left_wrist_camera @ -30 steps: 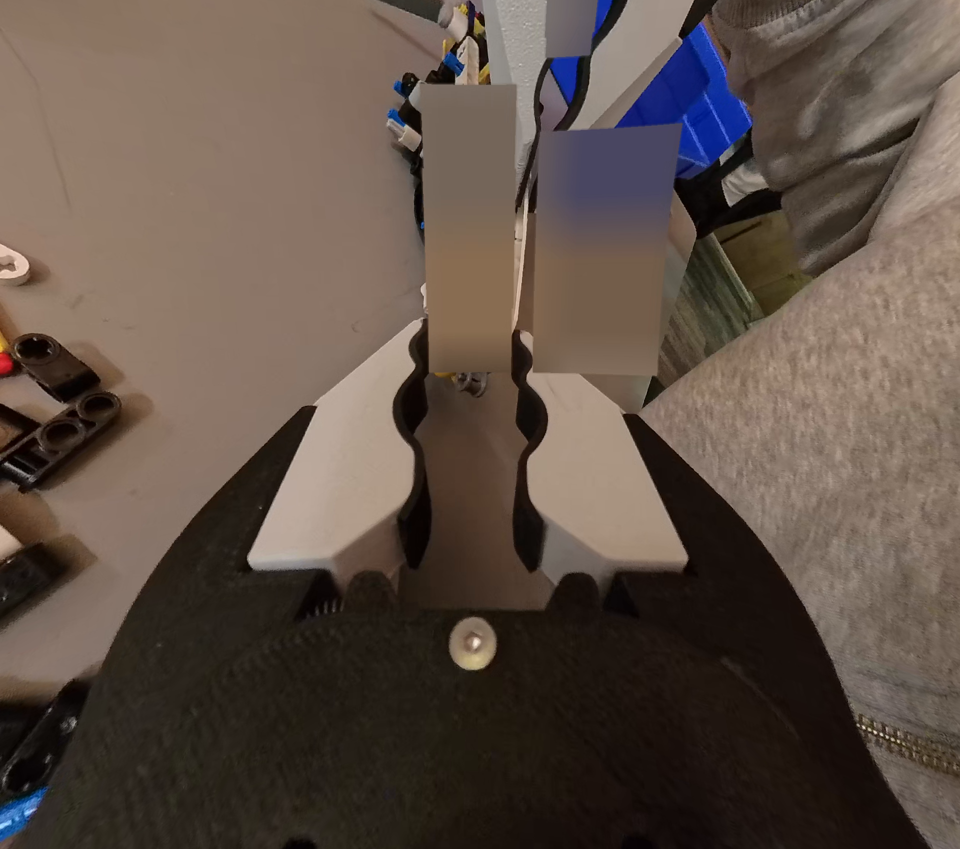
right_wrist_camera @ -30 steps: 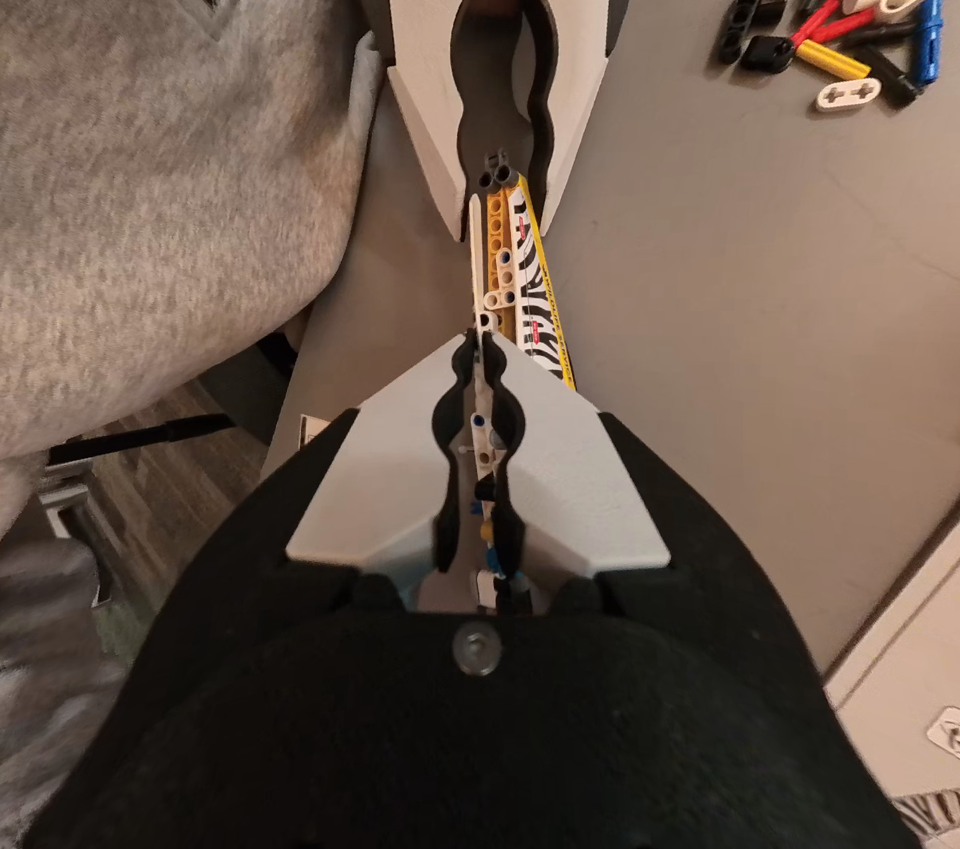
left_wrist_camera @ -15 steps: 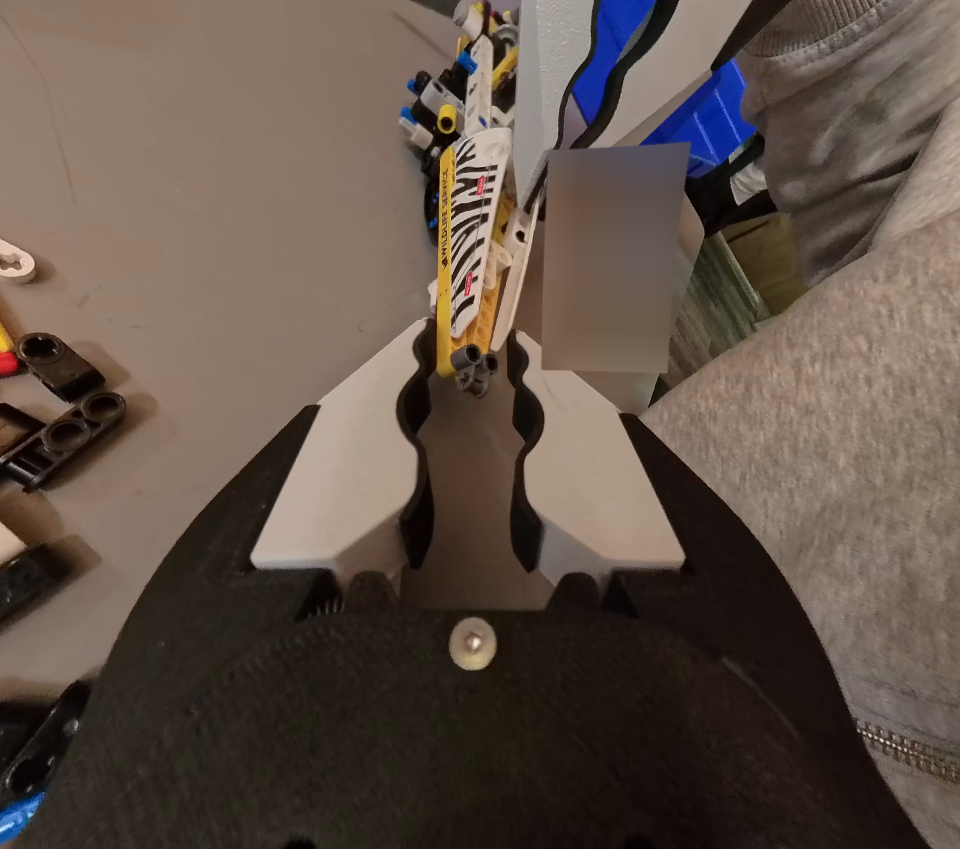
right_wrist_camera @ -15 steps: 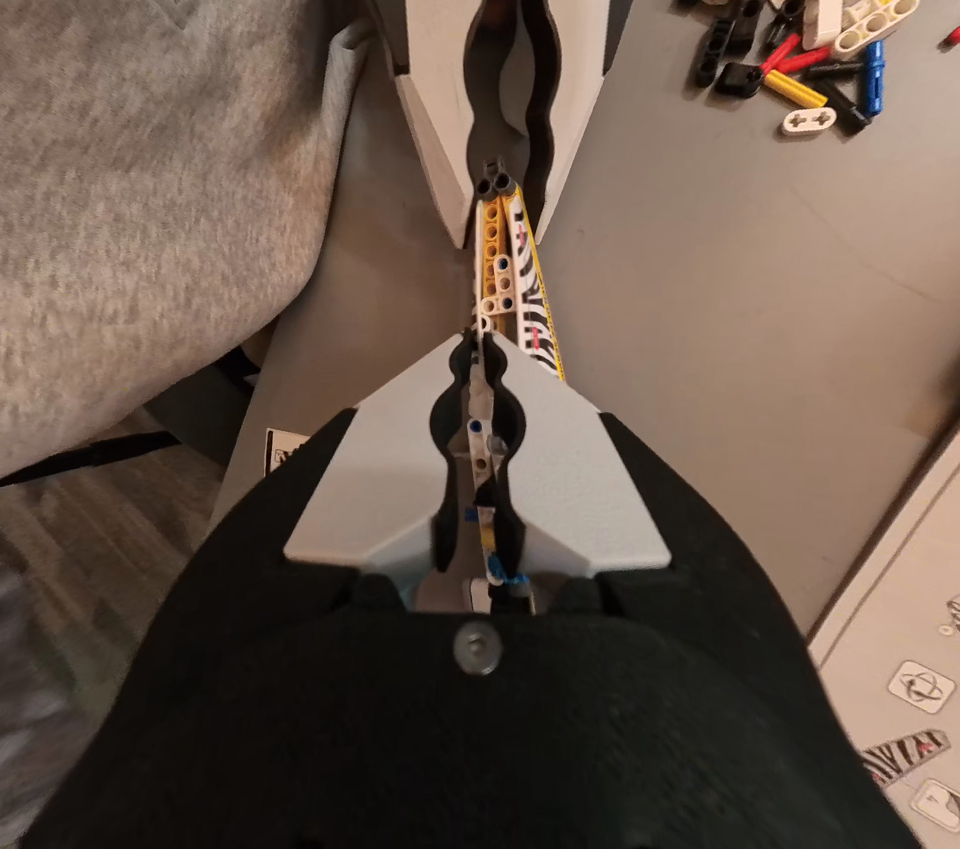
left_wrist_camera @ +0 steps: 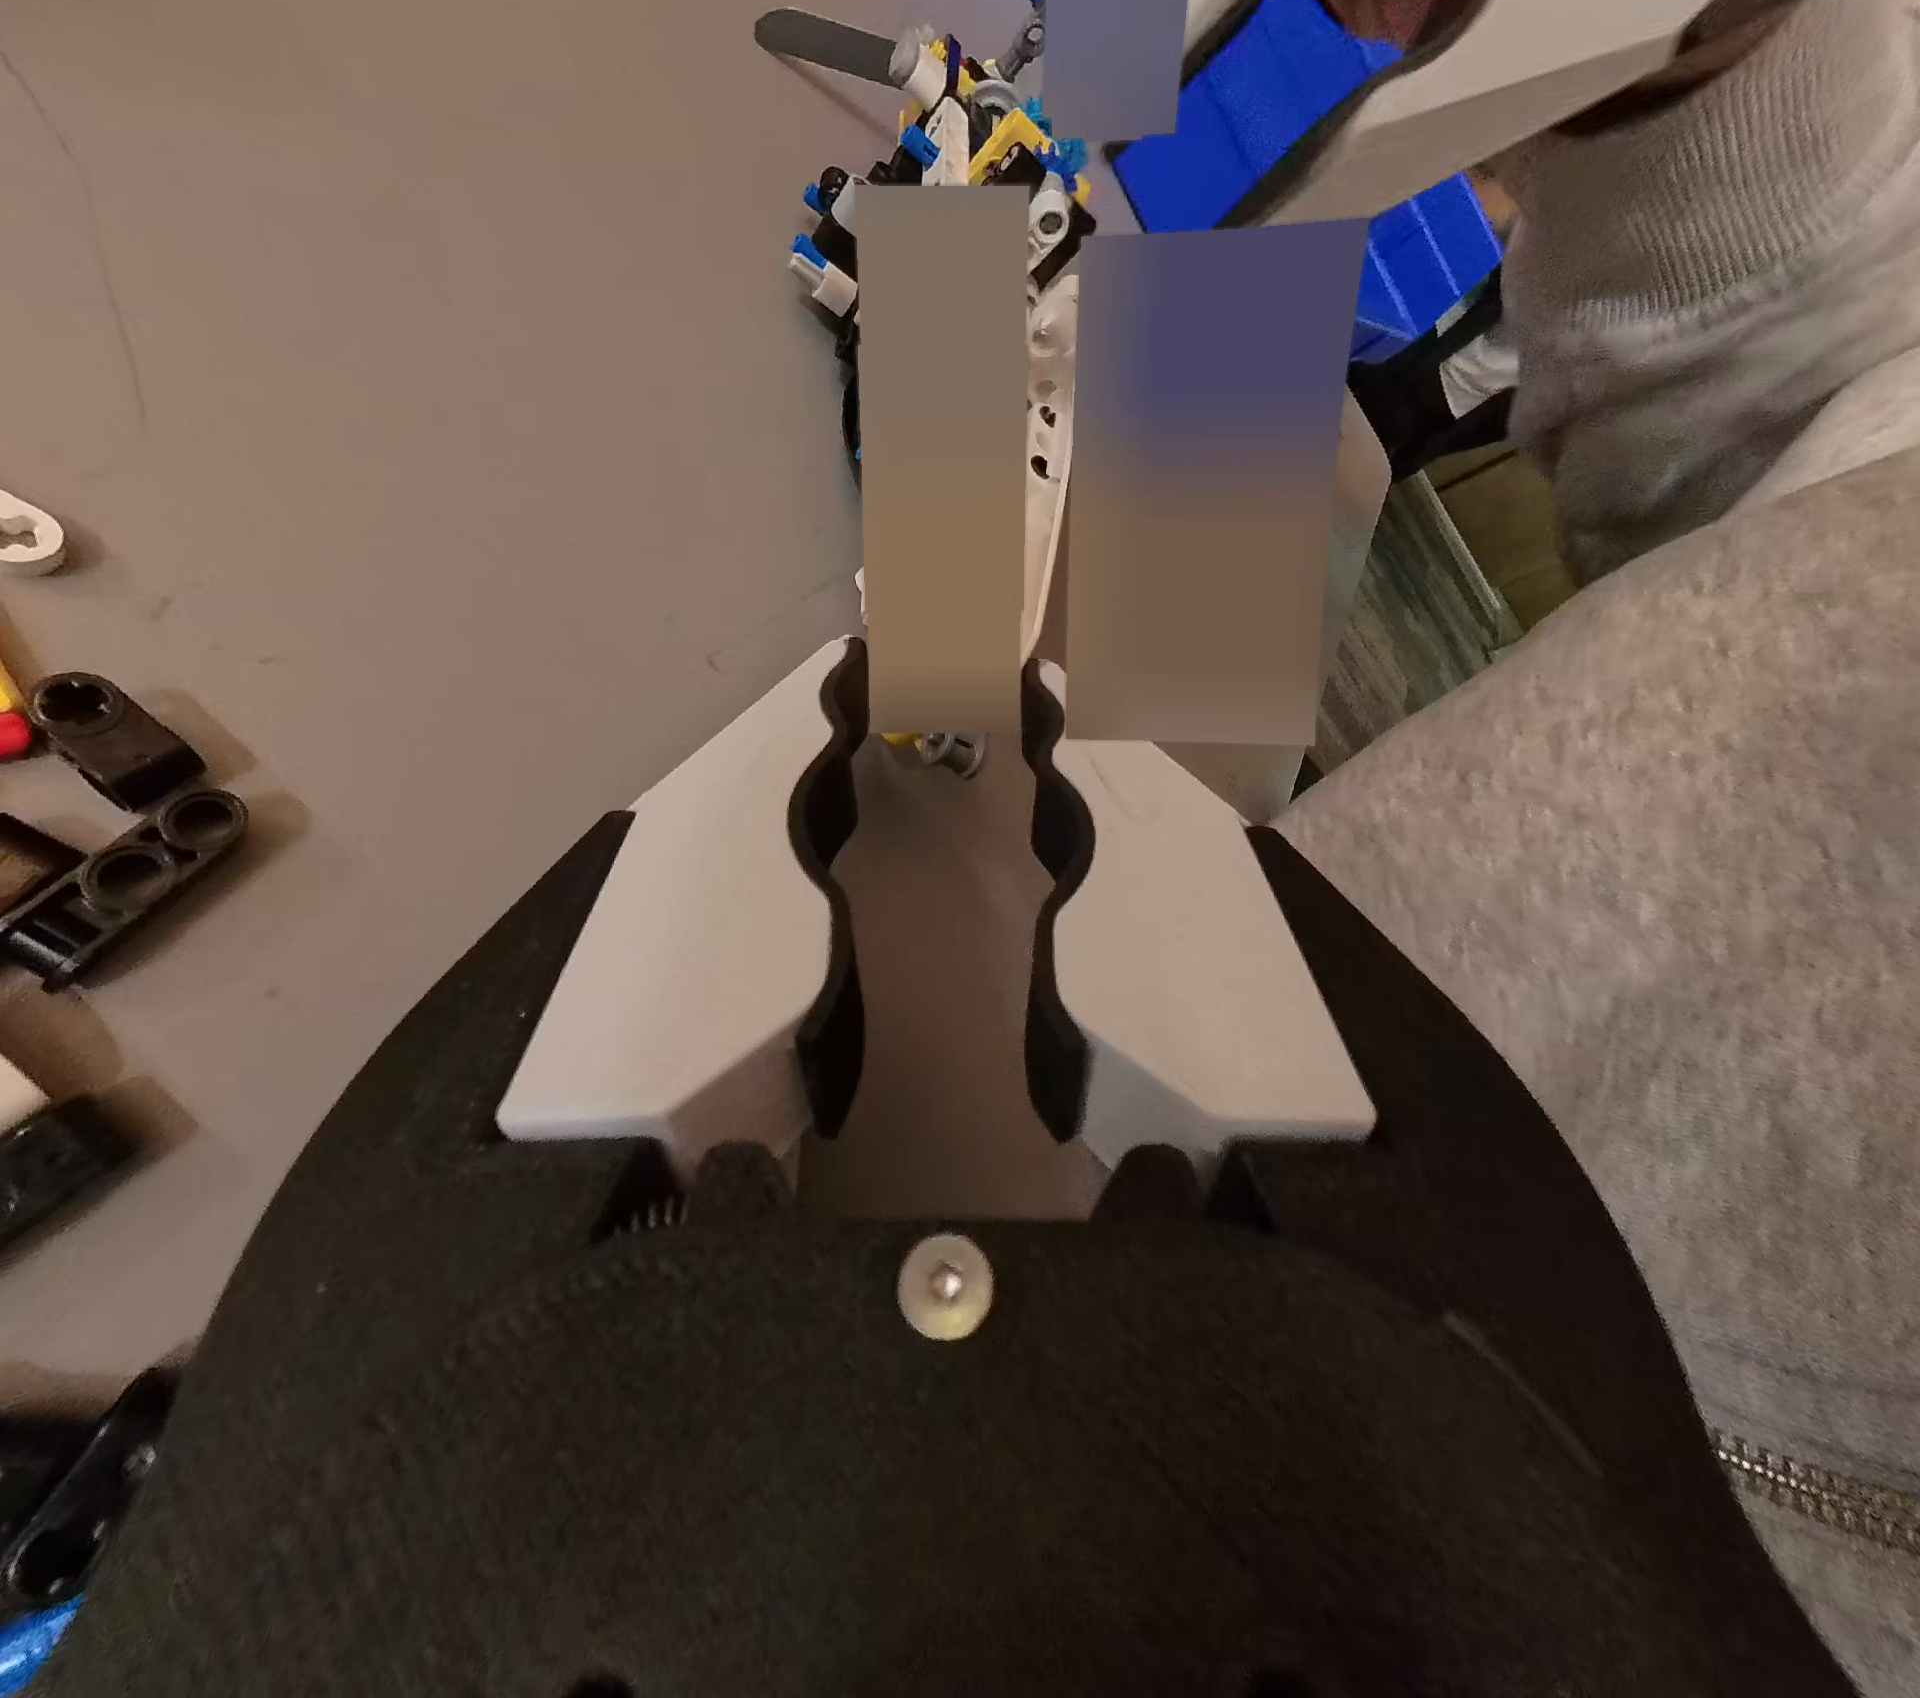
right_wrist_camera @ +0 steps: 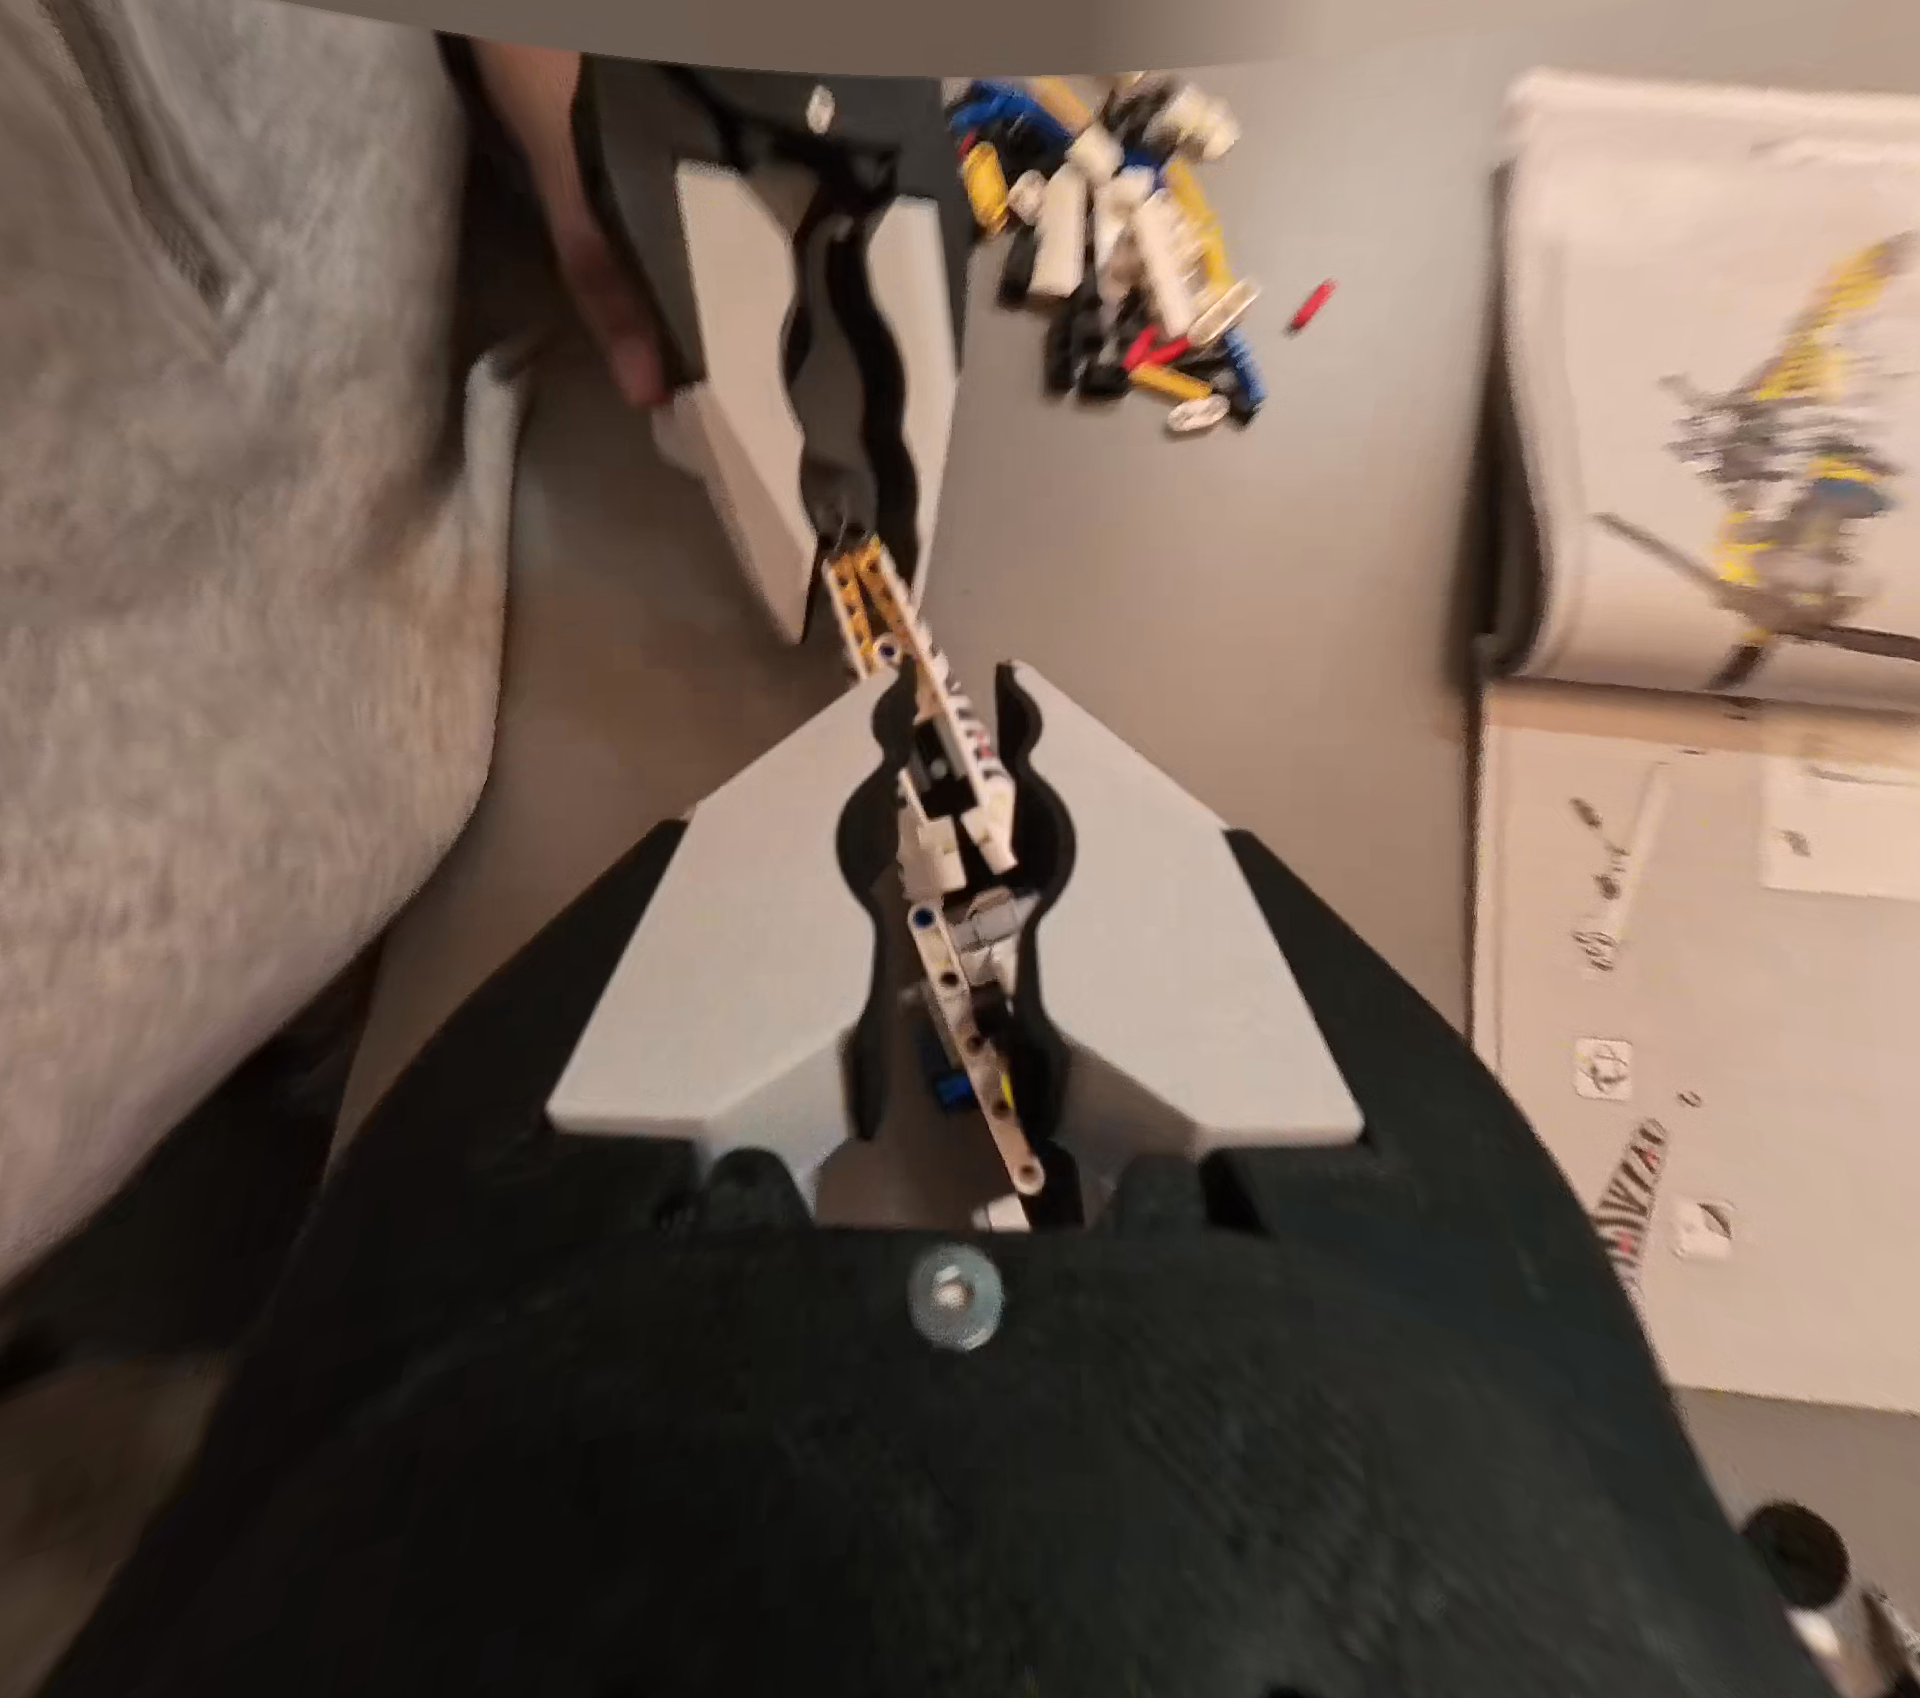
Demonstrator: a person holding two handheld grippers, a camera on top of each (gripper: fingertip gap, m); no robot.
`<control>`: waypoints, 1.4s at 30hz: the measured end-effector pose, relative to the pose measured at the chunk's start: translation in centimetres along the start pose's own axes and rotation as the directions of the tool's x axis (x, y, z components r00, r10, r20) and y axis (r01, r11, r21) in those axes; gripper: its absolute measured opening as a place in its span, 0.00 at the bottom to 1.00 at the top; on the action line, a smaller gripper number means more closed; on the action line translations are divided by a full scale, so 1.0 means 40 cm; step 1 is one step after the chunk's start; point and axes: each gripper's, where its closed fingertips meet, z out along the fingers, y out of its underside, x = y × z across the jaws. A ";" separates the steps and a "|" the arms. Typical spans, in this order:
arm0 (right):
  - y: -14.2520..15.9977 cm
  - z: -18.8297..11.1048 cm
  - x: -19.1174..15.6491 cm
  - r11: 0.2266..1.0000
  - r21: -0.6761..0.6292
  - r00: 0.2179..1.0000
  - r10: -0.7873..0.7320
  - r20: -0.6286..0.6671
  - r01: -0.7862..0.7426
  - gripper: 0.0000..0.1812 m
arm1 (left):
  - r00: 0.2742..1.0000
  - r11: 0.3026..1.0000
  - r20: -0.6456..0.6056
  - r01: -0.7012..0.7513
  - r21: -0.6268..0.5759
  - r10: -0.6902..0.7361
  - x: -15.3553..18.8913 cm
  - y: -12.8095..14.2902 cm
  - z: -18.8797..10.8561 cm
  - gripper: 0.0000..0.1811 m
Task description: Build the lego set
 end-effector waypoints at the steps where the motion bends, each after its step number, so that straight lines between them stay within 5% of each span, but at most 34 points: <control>1: -0.016 -0.007 0.002 0.998 0.066 0.998 0.025 -0.050 -0.021 0.09 | 1.000 1.000 0.000 0.000 -0.001 0.000 0.000 0.000 0.000 0.15; 7: 0.049 -0.011 0.018 0.915 0.298 0.843 0.376 -0.384 -0.272 0.14 | 1.000 1.000 -0.010 -0.002 -0.001 0.002 0.003 0.000 0.000 0.16; 10: 0.077 -0.013 -0.024 0.812 0.473 0.730 0.546 -0.412 -0.341 0.11 | 1.000 1.000 -0.013 -0.007 -0.006 0.007 0.006 0.002 0.001 0.16; 14: 0.068 -0.003 -0.080 0.652 0.646 0.662 0.691 -0.291 -0.397 0.09 | 1.000 1.000 -0.018 -0.020 -0.002 0.020 0.015 0.003 0.003 0.15; 31: 0.197 -0.057 -0.114 0.504 0.674 0.413 0.857 -0.309 -0.540 0.15 | 0.986 0.985 -0.113 -0.134 -0.109 0.122 0.167 0.080 0.128 0.17; 42: 0.228 -0.050 -0.111 0.490 0.649 0.395 0.868 -0.301 -0.582 0.16 | 0.980 0.986 -0.174 -0.120 -0.118 0.099 0.188 0.081 0.140 0.20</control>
